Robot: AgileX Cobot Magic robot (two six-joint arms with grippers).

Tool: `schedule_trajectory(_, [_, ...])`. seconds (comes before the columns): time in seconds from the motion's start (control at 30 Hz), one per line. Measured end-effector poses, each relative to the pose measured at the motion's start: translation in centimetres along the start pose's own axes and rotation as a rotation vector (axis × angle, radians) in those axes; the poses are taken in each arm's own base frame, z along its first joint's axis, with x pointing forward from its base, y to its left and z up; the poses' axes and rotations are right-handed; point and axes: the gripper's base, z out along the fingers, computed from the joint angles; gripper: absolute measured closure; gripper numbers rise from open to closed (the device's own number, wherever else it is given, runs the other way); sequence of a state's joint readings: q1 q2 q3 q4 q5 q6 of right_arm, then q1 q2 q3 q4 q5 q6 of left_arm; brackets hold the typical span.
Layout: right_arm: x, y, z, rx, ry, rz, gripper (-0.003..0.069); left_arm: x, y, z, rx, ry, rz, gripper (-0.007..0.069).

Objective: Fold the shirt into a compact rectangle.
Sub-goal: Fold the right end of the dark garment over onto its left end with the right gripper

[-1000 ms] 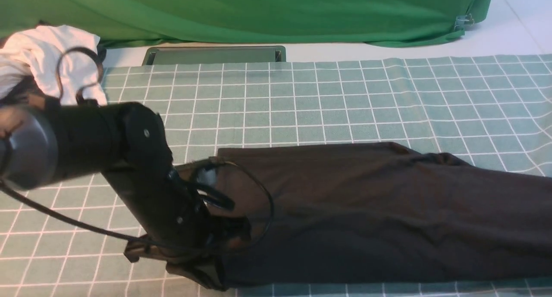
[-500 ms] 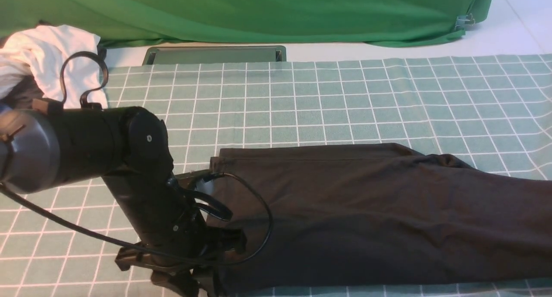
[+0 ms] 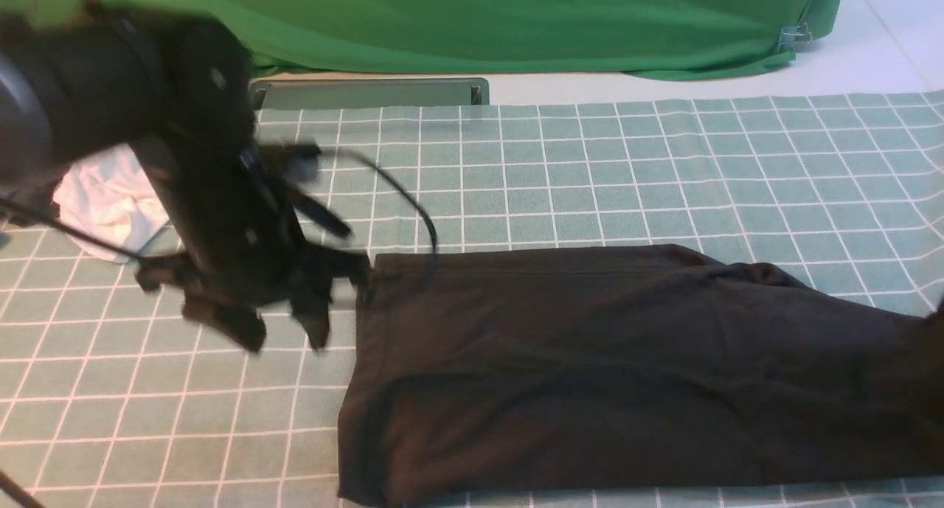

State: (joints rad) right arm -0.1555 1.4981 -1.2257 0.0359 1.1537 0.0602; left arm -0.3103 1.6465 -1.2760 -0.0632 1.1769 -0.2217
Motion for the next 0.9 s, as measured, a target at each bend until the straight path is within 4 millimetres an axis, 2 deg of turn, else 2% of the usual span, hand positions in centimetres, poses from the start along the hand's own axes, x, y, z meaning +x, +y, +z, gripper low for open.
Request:
schedule_trajectory(0.07, [-0.1,2.1,-0.9,-0.024,-0.001,-0.031,0.0583,-0.9,1.1,-0.9,0.021,-0.035,-0.045,0.0354])
schedule_trajectory(0.17, [0.5,7.3,-2.1,-0.105,-0.011,-0.102,0.0583,-2.1,3.8,-2.2,0.078,-0.087,-0.139,0.0520])
schedule_trajectory(0.2, [0.8,8.3,-2.3,-0.123,-0.010,-0.113,0.0583,-2.3,4.2,-2.4,0.089,-0.095,-0.152,0.0552])
schedule_trajectory(0.27, [2.0,11.7,-2.6,-0.176,-0.015,-0.165,0.0583,-2.5,5.4,-2.6,0.113,-0.110,-0.196,0.0599])
schedule_trajectory(0.37, [4.0,16.2,-3.1,-0.256,-0.053,-0.211,0.0583,-2.6,6.7,-2.8,0.134,-0.118,-0.221,0.0612])
schedule_trajectory(0.4, [4.2,16.7,-3.2,-0.269,-0.060,-0.215,0.0583,-2.6,6.7,-2.8,0.135,-0.118,-0.222,0.0611])
schedule_trajectory(0.53, [7.2,22.8,-3.1,-0.412,-0.118,-0.273,0.0583,-2.8,6.9,-2.9,0.157,-0.137,-0.229,0.0611])
schedule_trajectory(0.6, [8.2,24.8,-2.6,-0.453,-0.125,-0.298,0.0583,-2.9,6.8,-2.9,0.168,-0.146,-0.222,0.0610])
schedule_trajectory(0.67, [9.3,27.2,-1.2,-0.490,-0.124,-0.333,0.0583,-3.0,6.6,-3.0,0.189,-0.155,-0.211,0.0610])
schedule_trajectory(0.7, [9.4,27.4,-1.3,-0.496,-0.127,-0.335,0.0583,-3.0,6.6,-3.0,0.191,-0.155,-0.212,0.0610])
schedule_trajectory(0.77, [10.4,29.4,0.4,-0.527,-0.118,-0.349,0.0583,-3.0,6.5,-3.0,0.202,-0.159,-0.202,0.0610])
schedule_trajectory(0.9, [11.4,32.3,3.3,-0.577,-0.137,-0.355,0.0578,-3.1,6.4,-3.0,0.209,-0.159,-0.201,0.0610])
